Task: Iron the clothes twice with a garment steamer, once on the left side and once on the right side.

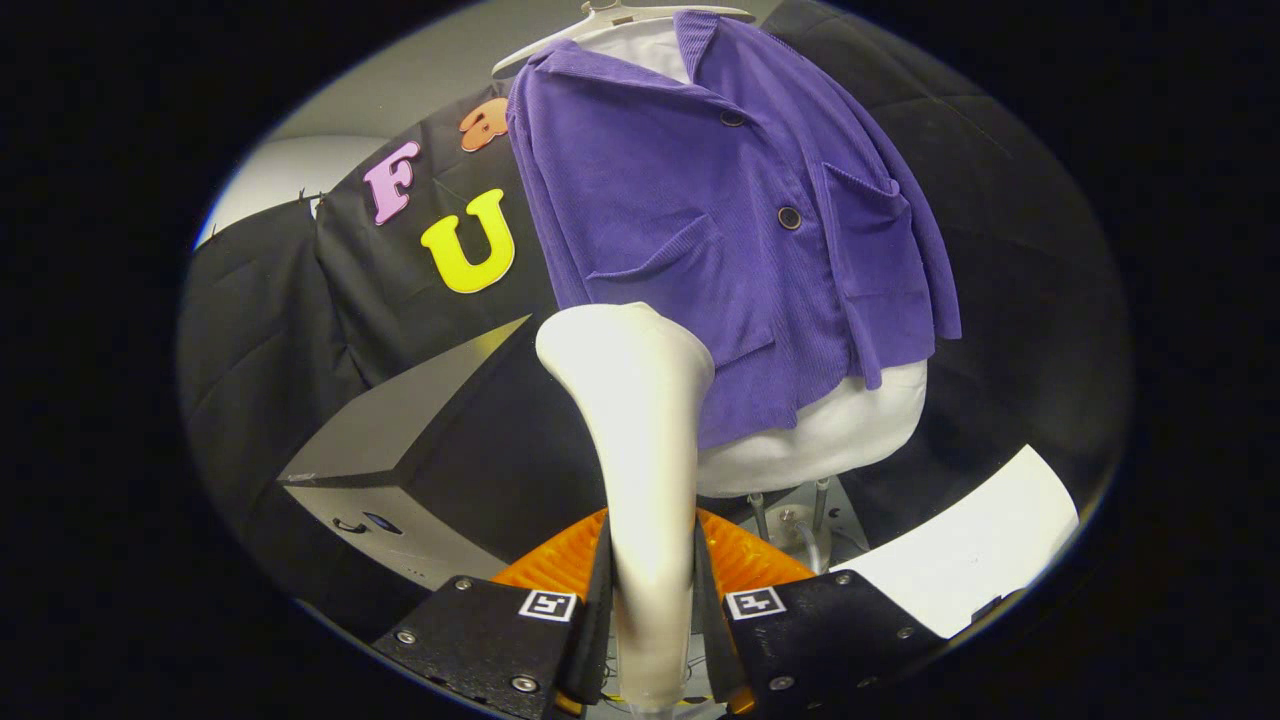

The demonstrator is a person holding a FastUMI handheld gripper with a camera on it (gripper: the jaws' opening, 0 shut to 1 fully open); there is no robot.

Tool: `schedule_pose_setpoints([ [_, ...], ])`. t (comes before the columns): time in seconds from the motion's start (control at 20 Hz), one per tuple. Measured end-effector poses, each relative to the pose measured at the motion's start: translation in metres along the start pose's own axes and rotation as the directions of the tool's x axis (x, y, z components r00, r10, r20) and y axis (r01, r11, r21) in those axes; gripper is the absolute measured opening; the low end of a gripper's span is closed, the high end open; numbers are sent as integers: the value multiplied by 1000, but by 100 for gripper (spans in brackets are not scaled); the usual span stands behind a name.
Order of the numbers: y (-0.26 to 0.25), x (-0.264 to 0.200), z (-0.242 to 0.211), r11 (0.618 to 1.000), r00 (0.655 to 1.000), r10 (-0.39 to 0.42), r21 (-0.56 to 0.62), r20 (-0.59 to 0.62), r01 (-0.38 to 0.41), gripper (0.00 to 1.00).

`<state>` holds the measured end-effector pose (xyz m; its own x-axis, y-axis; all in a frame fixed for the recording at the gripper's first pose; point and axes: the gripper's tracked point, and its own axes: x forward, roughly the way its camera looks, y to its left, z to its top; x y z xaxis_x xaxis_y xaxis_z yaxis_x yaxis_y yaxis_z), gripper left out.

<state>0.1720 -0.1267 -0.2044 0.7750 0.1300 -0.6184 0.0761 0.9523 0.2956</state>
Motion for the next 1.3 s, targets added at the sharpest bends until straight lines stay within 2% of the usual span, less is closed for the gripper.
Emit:
schedule_pose_setpoints([
  [0.25, -2, -60, 25, 1000, 996, 2, 10, 87, -3, 40],
  [0.6, -16, -145, 115, 1000, 960, -10, 14, 278, 7, 40],
  [0.9, -11, -189, 206, 999, 898, -14, -33, 439, 32, 39],
  [1.05, -12, -189, 248, 999, 869, -26, -19, 494, 41, 39],
  [1.3, -22, -179, 317, 998, 794, -51, -6, 605, 69, 40],
])
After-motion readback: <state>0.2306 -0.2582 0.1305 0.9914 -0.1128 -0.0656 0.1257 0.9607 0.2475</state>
